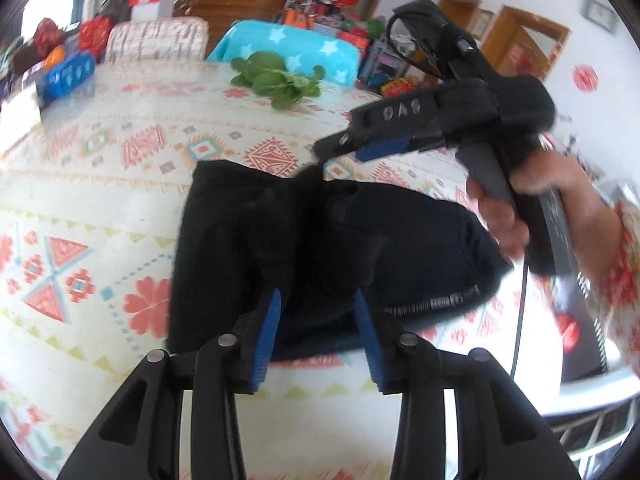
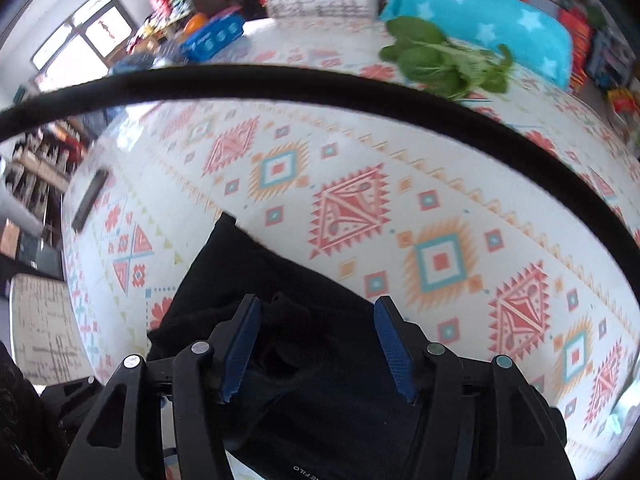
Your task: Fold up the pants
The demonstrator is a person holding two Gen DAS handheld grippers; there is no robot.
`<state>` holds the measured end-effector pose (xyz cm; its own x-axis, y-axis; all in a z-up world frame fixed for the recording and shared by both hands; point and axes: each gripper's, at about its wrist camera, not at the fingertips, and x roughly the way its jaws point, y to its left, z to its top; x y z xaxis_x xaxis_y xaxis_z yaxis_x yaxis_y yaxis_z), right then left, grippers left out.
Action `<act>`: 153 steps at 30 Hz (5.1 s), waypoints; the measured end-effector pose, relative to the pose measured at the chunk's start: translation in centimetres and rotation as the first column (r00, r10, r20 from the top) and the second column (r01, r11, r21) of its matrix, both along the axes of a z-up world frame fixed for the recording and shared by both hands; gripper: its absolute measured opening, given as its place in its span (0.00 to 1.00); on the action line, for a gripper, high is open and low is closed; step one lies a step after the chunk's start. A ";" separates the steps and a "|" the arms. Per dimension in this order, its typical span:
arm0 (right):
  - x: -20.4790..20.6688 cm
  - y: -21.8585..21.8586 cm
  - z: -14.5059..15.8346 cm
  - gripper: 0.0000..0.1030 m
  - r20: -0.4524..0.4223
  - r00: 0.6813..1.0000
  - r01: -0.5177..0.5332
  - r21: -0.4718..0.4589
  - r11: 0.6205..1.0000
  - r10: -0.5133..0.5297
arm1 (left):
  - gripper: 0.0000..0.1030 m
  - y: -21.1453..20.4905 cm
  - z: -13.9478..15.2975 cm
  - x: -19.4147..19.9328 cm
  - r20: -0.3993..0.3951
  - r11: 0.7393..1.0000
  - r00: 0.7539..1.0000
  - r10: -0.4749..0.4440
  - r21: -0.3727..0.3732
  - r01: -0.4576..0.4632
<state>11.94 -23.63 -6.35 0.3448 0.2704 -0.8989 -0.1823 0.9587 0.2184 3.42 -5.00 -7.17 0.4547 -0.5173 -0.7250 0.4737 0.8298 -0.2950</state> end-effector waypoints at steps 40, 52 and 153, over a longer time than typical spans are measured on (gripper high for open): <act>-3.5 3.7 -3.4 0.61 0.083 0.837 0.546 -0.200 0.814 -0.541 | 0.50 -0.3 -3.0 9.4 -0.017 0.957 0.984 -0.178 0.229 0.177; -3.6 0.7 -4.3 0.80 0.070 0.761 0.647 -0.156 0.746 -0.645 | 0.50 1.2 -4.0 9.9 -0.080 0.943 0.972 -0.219 0.239 0.232; -12.3 3.7 1.4 0.14 0.077 0.768 0.566 0.384 0.730 -0.636 | 0.05 -9.9 2.5 18.6 -0.263 0.841 0.798 -0.541 -0.181 0.510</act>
